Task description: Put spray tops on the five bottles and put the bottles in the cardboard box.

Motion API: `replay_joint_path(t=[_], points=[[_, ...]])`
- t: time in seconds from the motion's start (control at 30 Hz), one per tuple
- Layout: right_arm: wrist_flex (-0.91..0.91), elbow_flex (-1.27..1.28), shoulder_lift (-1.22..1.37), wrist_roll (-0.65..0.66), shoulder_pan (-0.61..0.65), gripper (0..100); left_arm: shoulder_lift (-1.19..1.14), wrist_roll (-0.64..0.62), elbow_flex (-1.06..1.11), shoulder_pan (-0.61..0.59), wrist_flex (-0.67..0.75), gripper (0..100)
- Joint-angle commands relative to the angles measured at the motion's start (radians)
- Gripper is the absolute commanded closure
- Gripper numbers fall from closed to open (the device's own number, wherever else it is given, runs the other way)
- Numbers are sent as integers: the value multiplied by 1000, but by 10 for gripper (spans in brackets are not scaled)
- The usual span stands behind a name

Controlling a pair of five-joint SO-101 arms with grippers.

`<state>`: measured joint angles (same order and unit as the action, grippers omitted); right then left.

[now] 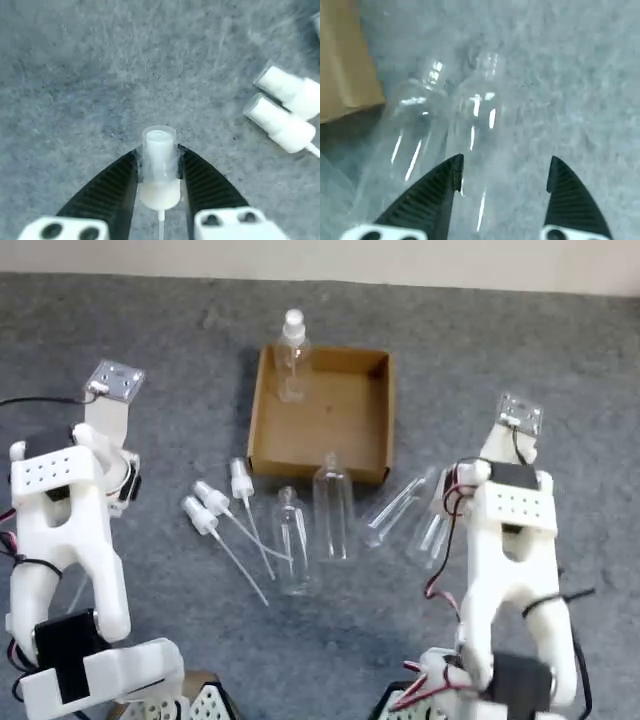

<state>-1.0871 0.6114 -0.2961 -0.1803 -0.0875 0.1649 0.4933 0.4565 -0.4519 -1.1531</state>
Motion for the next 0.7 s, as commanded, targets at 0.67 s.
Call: replay_joint_path(t=[0.67], points=[[117, -116, 344, 845, -257, 995, 7, 44, 16, 18, 28, 996]])
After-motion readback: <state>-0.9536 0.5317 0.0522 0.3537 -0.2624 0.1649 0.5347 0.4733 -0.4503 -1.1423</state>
